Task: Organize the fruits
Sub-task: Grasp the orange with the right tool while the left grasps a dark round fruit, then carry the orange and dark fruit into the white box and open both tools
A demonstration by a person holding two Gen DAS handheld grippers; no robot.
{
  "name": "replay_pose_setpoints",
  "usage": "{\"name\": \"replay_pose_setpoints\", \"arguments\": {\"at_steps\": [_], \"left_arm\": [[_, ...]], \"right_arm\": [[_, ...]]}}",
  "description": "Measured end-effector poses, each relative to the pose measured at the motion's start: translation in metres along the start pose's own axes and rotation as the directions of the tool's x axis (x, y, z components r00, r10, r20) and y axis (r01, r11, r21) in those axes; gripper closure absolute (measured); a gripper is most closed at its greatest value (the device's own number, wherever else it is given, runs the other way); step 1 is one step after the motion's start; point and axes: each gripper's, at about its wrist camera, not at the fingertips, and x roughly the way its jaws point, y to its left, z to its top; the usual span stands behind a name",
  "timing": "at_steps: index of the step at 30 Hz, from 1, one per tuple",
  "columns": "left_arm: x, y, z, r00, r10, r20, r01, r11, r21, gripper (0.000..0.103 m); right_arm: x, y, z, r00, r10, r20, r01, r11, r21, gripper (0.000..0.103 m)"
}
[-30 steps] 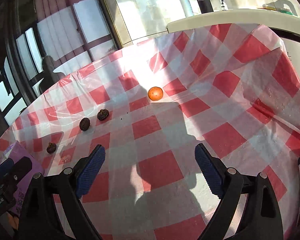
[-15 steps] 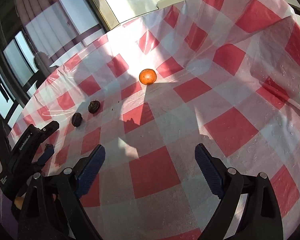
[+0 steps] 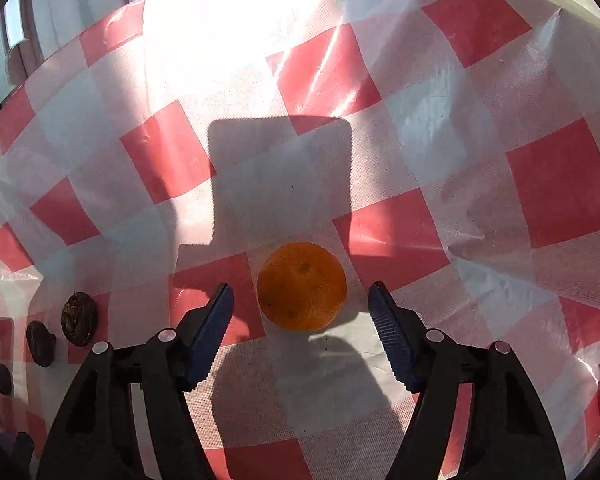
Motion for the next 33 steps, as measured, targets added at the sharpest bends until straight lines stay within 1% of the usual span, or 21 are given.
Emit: {"name": "replay_pose_setpoints", "arguments": {"at_steps": [1, 3, 4, 6, 8, 9, 11, 12, 15, 16, 18, 22, 23, 25, 26, 27, 28, 29, 30, 33], "left_arm": [[0.0, 0.0, 0.0, 1.0, 0.002, -0.002, -0.002, 1.0, 0.0, 0.002], [0.001, -0.001, -0.001, 1.0, 0.008, -0.003, -0.008, 1.0, 0.009, 0.002], [0.001, -0.002, -0.001, 1.0, 0.013, -0.003, -0.013, 1.0, 0.014, 0.002], [0.001, -0.004, -0.001, 1.0, 0.025, 0.0, -0.025, 0.999, 0.023, 0.002], [0.005, -0.004, 0.001, 0.999, 0.04, -0.009, -0.04, 0.999, 0.028, 0.002], [0.007, -0.004, 0.003, 0.999, 0.047, -0.014, -0.046, 0.999, 0.025, 0.002], [0.013, -0.001, 0.011, 0.997, 0.078, -0.004, -0.078, 0.997, 0.016, 0.002], [0.018, 0.0, 0.017, 0.995, 0.096, 0.006, -0.096, 0.995, 0.017, 0.002], [0.04, 0.001, 0.036, 0.989, 0.151, -0.004, -0.15, 0.988, 0.043, 0.002], [0.049, 0.001, 0.041, 0.986, 0.163, -0.026, -0.161, 0.985, 0.054, 0.003], [0.072, 0.002, 0.052, 0.978, 0.185, -0.095, -0.178, 0.981, 0.077, 0.004], [0.089, -0.008, 0.065, 0.96, 0.259, -0.102, -0.242, 0.958, 0.152, 0.007], [0.091, -0.01, 0.066, 0.954, 0.283, -0.101, -0.263, 0.949, 0.171, 0.011], [0.093, -0.019, 0.065, 0.939, 0.333, -0.089, -0.307, 0.925, 0.224, 0.028], [0.094, -0.023, 0.064, 0.928, 0.365, -0.08, -0.335, 0.907, 0.256, 0.044], [0.095, -0.027, 0.063, 0.92, 0.385, -0.076, -0.351, 0.893, 0.281, 0.055], [0.096, -0.031, 0.062, 0.913, 0.402, -0.071, -0.364, 0.88, 0.306, 0.06], [0.095, -0.034, 0.062, 0.909, 0.412, -0.067, -0.372, 0.871, 0.321, 0.062], [0.094, -0.034, 0.062, 0.912, 0.405, -0.068, -0.364, 0.874, 0.322, 0.062], [0.084, -0.032, 0.062, 0.931, 0.359, -0.07, -0.324, 0.898, 0.297, 0.063]], "right_arm": [[0.002, 0.002, 0.002, 1.0, -0.016, -0.005, 0.016, 1.0, -0.017, 0.04], [0.003, 0.006, 0.003, 0.999, -0.043, -0.002, 0.043, 0.998, -0.045, 0.056], [0.001, 0.006, 0.003, 0.999, -0.041, 0.005, 0.041, 0.998, -0.045, 0.062], [-0.001, -0.001, 0.002, 1.0, -0.011, 0.012, 0.011, 1.0, -0.012, 0.062], [-0.005, -0.018, 0.001, 0.999, 0.03, 0.031, -0.032, 0.997, 0.07, 0.062], [-0.005, -0.028, 0.0, 0.997, 0.069, 0.039, -0.073, 0.991, 0.115, 0.062], [-0.003, -0.047, -0.003, 0.984, 0.168, 0.059, -0.177, 0.964, 0.199, 0.062], [-0.001, -0.055, -0.004, 0.978, 0.196, 0.065, -0.206, 0.954, 0.219, 0.062], [-0.002, -0.059, -0.005, 0.967, 0.241, 0.077, -0.252, 0.941, 0.228, 0.062], [-0.001, -0.06, -0.005, 0.966, 0.247, 0.074, -0.258, 0.94, 0.224, 0.062], [-0.001, -0.065, -0.006, 0.964, 0.256, 0.077, -0.267, 0.936, 0.23, 0.062], [-0.002, -0.067, -0.008, 0.962, 0.262, 0.075, -0.272, 0.936, 0.222, 0.062], [0.0, -0.062, -0.006, 0.962, 0.261, 0.074, -0.271, 0.937, 0.221, 0.062], [0.001, -0.061, -0.006, 0.963, 0.259, 0.073, -0.268, 0.939, 0.217, 0.062], [0.001, -0.06, -0.006, 0.963, 0.259, 0.072, -0.268, 0.939, 0.216, 0.062], [0.001, -0.057, -0.006, 0.963, 0.259, 0.073, -0.269, 0.938, 0.217, 0.062], [0.0, -0.057, -0.005, 0.963, 0.26, 0.073, -0.27, 0.938, 0.217, 0.062], [-0.001, -0.056, -0.006, 0.963, 0.261, 0.074, -0.271, 0.938, 0.217, 0.062], [0.0, -0.056, -0.005, 0.962, 0.262, 0.074, -0.272, 0.938, 0.216, 0.062], [0.002, -0.055, -0.005, 0.96, 0.268, 0.075, -0.278, 0.936, 0.218, 0.062]]}}
